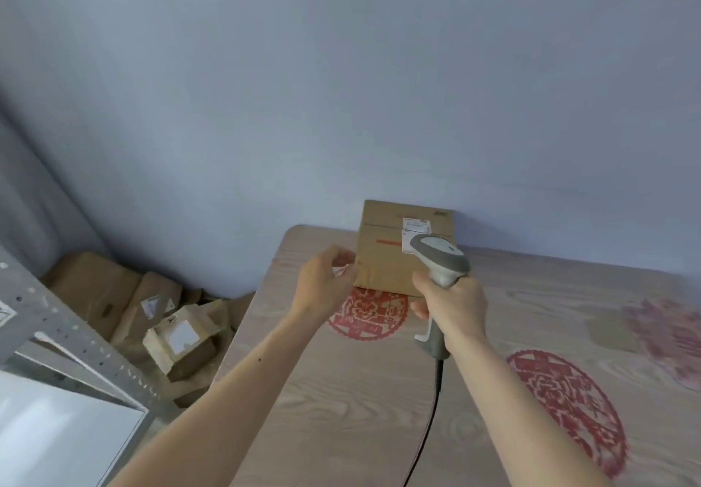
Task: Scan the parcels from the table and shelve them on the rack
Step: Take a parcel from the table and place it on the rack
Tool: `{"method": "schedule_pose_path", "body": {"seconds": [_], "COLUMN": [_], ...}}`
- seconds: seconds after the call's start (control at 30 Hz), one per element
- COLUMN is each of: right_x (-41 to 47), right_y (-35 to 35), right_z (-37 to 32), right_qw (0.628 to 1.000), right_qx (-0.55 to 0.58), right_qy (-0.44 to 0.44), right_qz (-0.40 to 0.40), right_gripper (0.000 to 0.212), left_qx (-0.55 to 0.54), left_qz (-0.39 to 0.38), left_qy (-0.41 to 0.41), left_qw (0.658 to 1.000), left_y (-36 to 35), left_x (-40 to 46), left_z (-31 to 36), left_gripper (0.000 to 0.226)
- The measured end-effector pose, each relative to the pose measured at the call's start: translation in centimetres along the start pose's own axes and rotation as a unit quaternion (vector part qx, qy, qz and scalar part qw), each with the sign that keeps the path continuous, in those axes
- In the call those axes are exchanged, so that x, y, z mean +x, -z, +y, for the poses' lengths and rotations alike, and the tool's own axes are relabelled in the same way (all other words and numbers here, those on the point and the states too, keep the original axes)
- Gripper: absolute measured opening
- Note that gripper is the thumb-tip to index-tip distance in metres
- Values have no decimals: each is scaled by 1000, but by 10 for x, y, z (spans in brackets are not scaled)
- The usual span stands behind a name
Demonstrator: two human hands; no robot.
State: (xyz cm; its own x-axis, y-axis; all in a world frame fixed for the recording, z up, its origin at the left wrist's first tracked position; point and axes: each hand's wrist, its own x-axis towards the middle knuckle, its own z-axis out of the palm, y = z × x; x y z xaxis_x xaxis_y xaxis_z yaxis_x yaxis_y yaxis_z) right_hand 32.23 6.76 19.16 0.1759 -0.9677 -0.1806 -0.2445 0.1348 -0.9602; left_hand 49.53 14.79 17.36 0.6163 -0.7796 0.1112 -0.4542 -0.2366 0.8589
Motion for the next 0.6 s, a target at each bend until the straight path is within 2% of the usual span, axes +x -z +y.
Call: {"method": "schedule_pose_path", "body": {"seconds": [0.33, 0.6], "right_x": [111, 202], "right_y": [17, 1], "right_z": [-4, 34], "right_qw": [995, 985], "right_qx": [-70, -160], "right_qy": [0, -20], "right_qz": [75, 60], "right_gripper": [14, 20], "left_qx": [54, 127], "left_qz": [-71, -81], "left_qy": [-10, 44], "left_qw": [996, 988], "left_y": [-55, -102], "left_x": [95, 169], "left_z": [-9, -50], "left_gripper": [29, 56]}}
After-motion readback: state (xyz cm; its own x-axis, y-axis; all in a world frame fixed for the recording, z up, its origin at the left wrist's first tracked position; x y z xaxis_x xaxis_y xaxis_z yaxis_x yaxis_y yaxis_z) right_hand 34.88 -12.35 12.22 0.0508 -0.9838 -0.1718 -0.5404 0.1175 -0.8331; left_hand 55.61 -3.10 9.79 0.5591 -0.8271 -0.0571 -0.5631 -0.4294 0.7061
